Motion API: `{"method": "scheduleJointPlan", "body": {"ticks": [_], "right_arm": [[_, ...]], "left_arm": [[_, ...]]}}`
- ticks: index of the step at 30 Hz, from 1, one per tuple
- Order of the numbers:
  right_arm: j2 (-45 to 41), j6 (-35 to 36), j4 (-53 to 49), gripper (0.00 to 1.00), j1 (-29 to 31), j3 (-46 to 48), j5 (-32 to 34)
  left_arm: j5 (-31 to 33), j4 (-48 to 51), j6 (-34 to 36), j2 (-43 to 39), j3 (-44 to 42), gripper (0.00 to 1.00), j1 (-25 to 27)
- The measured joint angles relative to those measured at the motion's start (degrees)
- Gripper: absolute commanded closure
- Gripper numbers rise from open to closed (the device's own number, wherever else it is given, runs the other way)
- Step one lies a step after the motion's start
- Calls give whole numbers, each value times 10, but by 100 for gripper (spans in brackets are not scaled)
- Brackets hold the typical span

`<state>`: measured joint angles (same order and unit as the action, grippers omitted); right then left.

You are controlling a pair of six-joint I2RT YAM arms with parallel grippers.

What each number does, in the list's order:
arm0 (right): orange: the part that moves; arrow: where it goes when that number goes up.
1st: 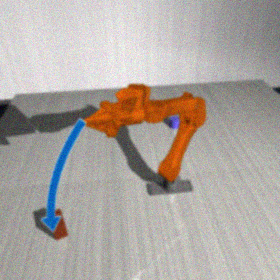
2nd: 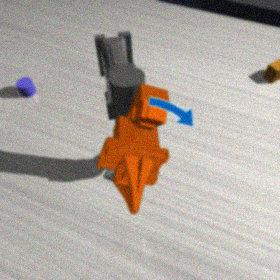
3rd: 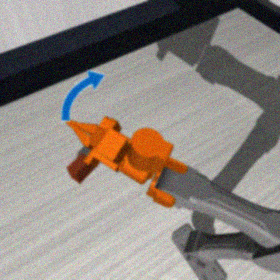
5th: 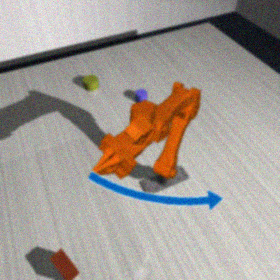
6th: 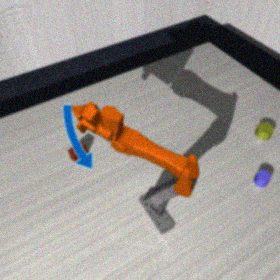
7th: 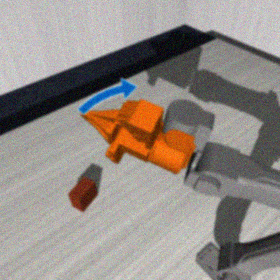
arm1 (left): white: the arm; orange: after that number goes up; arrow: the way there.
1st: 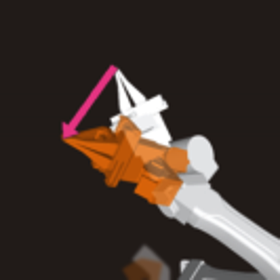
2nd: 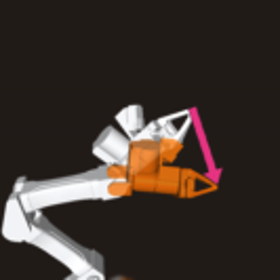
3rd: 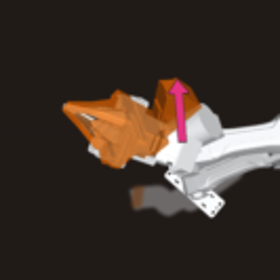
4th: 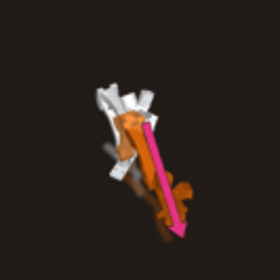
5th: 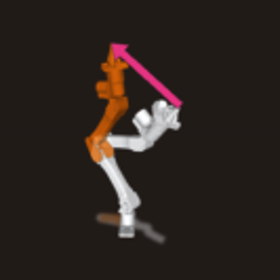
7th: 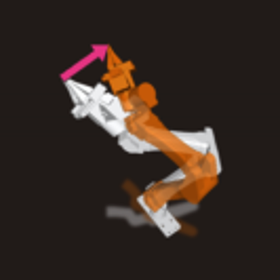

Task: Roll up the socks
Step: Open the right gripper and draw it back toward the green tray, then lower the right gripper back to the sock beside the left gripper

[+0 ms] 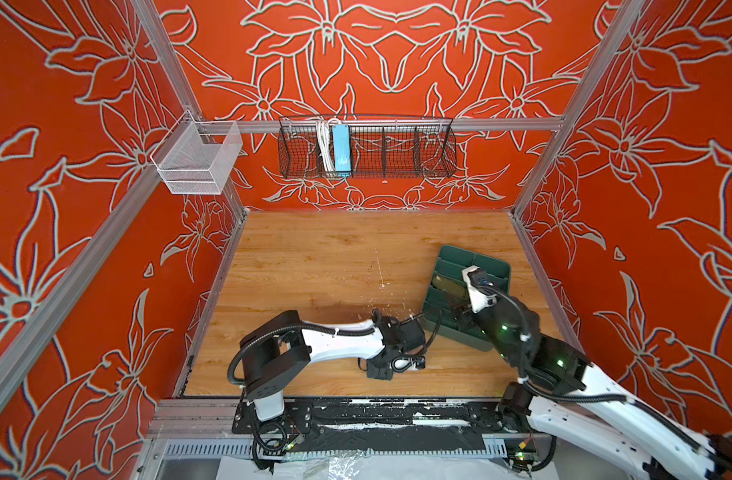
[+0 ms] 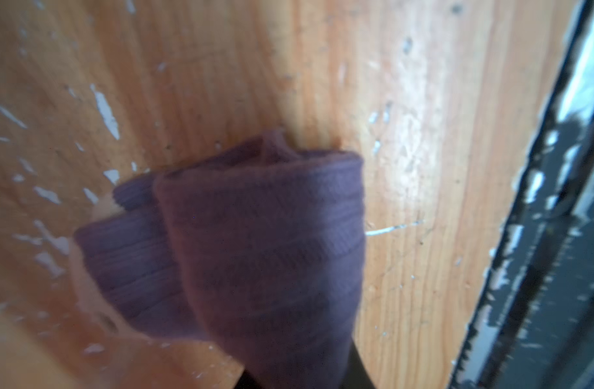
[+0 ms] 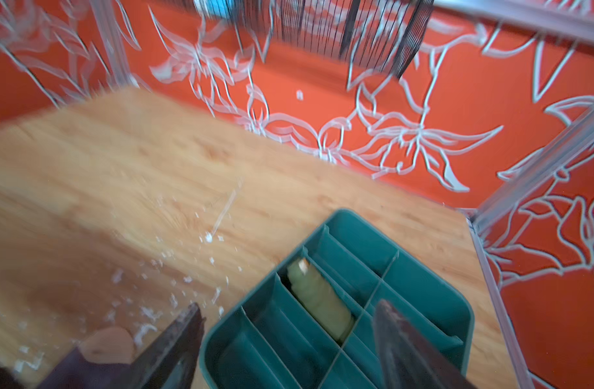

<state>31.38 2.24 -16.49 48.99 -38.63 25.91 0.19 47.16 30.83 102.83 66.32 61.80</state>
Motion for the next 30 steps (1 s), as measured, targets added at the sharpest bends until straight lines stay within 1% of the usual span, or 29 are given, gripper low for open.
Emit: {"method": "scheduleJointPlan", "body": {"ticks": [2, 4, 6, 8, 10, 11, 14, 17, 19, 21, 24, 26, 28, 30], "right_arm": [[-39, 35, -5, 21, 0, 4, -54], [-44, 68, -18, 23, 0, -3, -117], [-17, 100, -48, 26, 3, -17, -165], [32, 132, -78, 26, 17, -32, -188], [83, 165, -98, 27, 53, -41, -179], [109, 186, -105, 27, 83, -41, -165], [175, 240, -127, 31, 171, -39, -120], [192, 271, -134, 39, 235, -35, -86], [188, 277, -130, 42, 272, -24, -73], [184, 279, -116, 41, 307, -2, -63], [193, 283, -90, 41, 347, 36, -49], [219, 285, -72, 39, 364, 53, -38], [257, 284, -49, 36, 370, 63, -26], [295, 284, -23, 30, 372, 73, -10]], "left_arm": [[-46, 24, -6, 20, 26, 95, -26], [-84, 42, -9, 35, 44, 94, -47], [-115, 59, -13, 50, 61, 94, -62], [-139, 71, -16, 63, 75, 95, -72], [-161, 74, -23, 70, 80, 94, -79], [-171, 72, -28, 70, 80, 94, -82], [-196, 61, -39, 70, 75, 94, -83], [-213, 48, -49, 67, 67, 94, -84], [-222, 45, -53, 67, 66, 94, -85], [-226, 43, -56, 67, 65, 94, -86], [-230, 42, -58, 67, 65, 94, -87], [-230, 42, -58, 67, 64, 94, -87], [-231, 41, -58, 67, 64, 93, -87], [-231, 40, -56, 66, 63, 93, -87]]}}
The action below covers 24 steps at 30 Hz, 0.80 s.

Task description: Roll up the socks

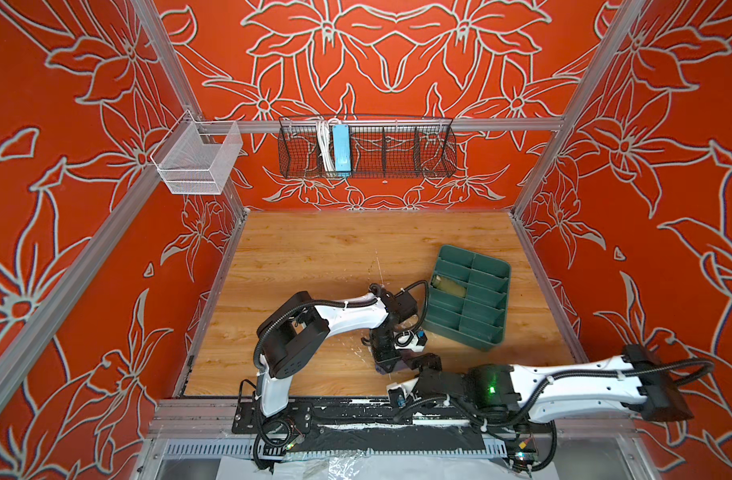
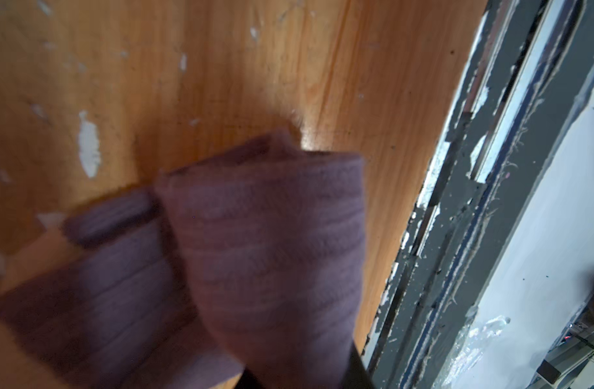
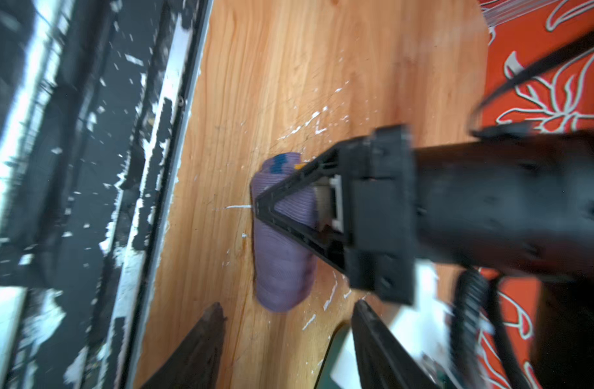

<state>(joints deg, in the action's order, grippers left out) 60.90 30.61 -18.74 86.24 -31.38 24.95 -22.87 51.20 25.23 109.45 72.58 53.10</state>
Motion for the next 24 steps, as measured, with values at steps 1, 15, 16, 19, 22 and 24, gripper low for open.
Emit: {"method": "scheduleJointPlan", "body": {"ticks": [1, 15, 16, 19, 22, 24], "right_arm": [[14, 0, 12, 30, 0, 5, 7], [112, 11, 197, 31, -55, 59, 45], [117, 14, 206, 32, -57, 60, 45], [135, 16, 230, 34, -60, 59, 51], [155, 17, 245, 37, -63, 57, 59], [166, 17, 252, 38, -64, 52, 66]], "left_arm": [[-1, -1, 0, 0, 0, 93, -1], [-5, -1, -7, 0, -1, 93, -6], [-6, 0, -7, 0, -2, 94, -9], [-6, 1, -9, 0, -4, 93, -15], [-3, 5, -9, 0, -4, 93, -19], [3, 8, -9, 0, -4, 93, -21]]}}
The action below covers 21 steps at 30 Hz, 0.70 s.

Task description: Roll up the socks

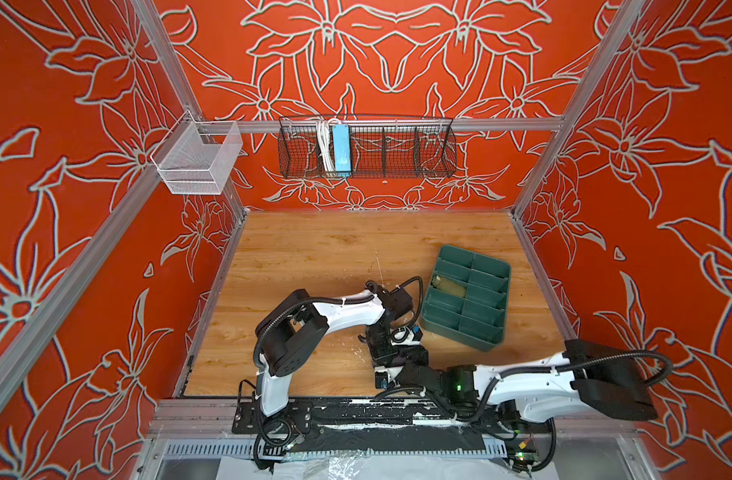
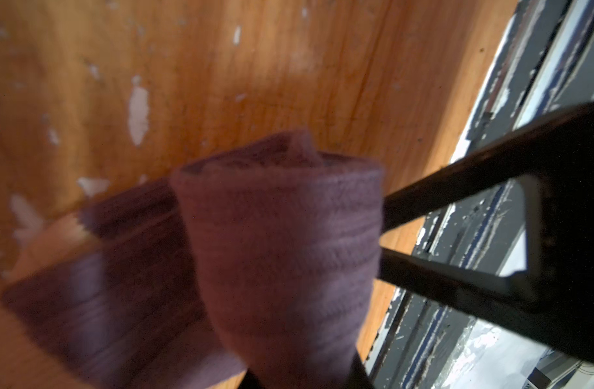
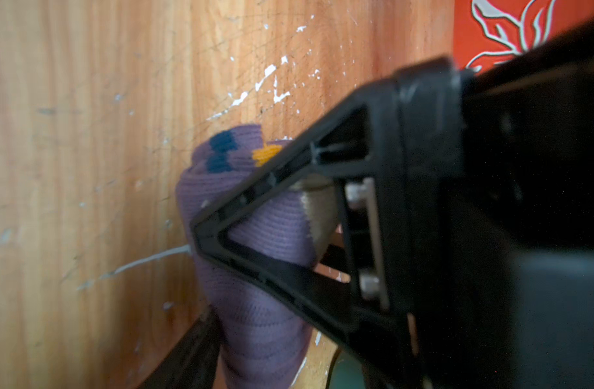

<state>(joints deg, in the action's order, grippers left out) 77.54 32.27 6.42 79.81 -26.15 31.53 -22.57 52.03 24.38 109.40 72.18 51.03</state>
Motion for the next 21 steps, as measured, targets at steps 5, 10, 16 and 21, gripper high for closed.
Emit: {"method": "scheduleJointPlan", "body": {"ticks": [5, 10, 16, 21], "right_arm": [[13, -1, -4, 39, -1, -11, 10], [-25, 9, -47, 37, 12, -10, 15], [-136, 14, -124, 37, 32, -10, 6], [-188, 14, -144, 33, 40, -2, -6]], "left_arm": [[9, 6, 1, -1, 0, 93, -5], [8, 2, 3, -3, 1, 94, 3], [6, -3, 3, -3, 4, 95, 11], [3, -2, 12, -3, 4, 95, 7]]}}
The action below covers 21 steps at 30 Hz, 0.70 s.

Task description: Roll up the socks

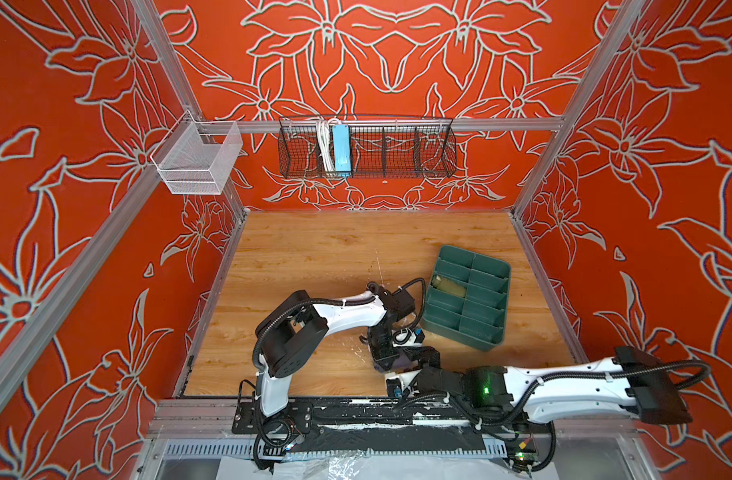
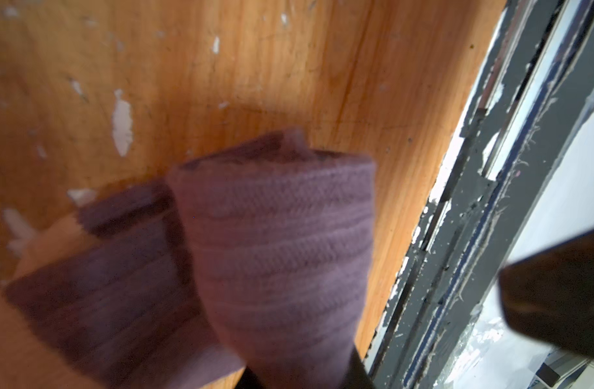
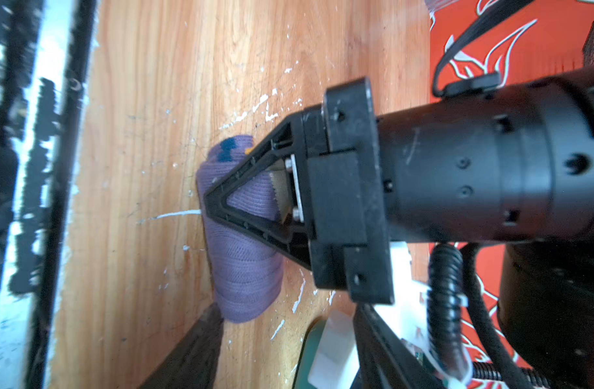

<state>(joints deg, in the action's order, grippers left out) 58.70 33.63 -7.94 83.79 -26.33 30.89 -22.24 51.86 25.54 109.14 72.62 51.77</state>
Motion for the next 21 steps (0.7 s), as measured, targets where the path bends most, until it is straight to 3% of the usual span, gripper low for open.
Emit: {"method": "scheduleJointPlan", "body": {"ticks": [14, 21], "right_arm": [[26, -31, 46, 18, 0, 25, 3], [105, -55, 58, 18, 2, 24, 14]], "left_arm": [[-21, -7, 21, 0, -11, 95, -16], [-21, -8, 27, 0, -12, 95, -16]]}}
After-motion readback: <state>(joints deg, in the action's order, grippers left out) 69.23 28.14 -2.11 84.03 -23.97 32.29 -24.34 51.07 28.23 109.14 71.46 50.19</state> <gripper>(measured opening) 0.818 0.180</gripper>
